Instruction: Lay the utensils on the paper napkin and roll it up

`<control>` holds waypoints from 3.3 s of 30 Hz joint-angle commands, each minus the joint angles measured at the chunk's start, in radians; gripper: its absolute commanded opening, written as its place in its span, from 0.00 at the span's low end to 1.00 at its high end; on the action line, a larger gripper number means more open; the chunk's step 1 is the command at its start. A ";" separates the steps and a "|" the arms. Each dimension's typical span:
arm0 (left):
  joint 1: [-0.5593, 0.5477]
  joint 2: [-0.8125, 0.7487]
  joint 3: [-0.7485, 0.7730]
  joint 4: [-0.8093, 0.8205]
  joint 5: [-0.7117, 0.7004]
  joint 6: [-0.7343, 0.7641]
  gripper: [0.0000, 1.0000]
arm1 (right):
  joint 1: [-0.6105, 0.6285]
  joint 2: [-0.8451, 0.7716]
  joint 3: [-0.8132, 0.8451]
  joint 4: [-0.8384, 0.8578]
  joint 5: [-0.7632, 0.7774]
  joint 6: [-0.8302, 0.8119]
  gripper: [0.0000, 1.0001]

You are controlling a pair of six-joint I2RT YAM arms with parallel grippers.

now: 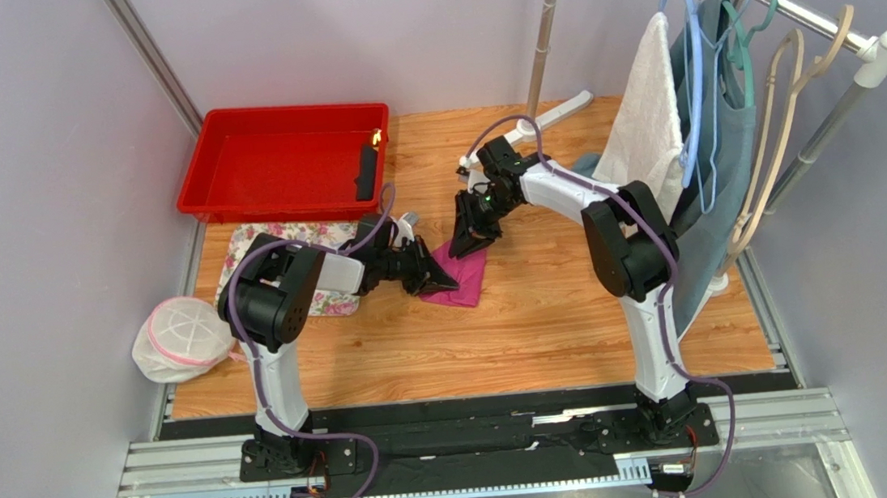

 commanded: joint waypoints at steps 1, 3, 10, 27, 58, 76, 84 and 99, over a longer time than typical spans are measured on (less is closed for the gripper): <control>0.004 0.037 0.001 -0.044 -0.085 0.012 0.00 | 0.004 -0.057 -0.042 0.034 0.013 0.048 0.20; 0.005 0.038 0.001 -0.039 -0.082 0.011 0.00 | 0.011 -0.040 -0.044 0.033 0.026 0.049 0.18; 0.005 0.034 0.002 -0.027 -0.085 0.009 0.00 | 0.031 0.032 -0.022 0.030 0.085 0.028 0.14; 0.030 -0.310 0.002 -0.156 -0.011 0.190 0.71 | 0.045 0.143 0.012 -0.162 0.102 -0.288 0.05; 0.103 -0.437 -0.084 -0.049 0.161 0.208 0.52 | 0.021 0.152 -0.010 -0.077 -0.032 -0.270 0.04; -0.016 -0.194 -0.046 -0.006 0.081 0.137 0.00 | 0.053 0.092 -0.070 0.028 0.082 -0.125 0.00; -0.019 -0.105 0.025 -0.110 0.018 0.184 0.00 | 0.051 0.080 -0.070 0.030 0.072 -0.118 0.01; -0.058 -0.045 0.070 -0.154 -0.017 0.178 0.00 | 0.038 0.108 -0.039 0.036 0.072 -0.102 0.01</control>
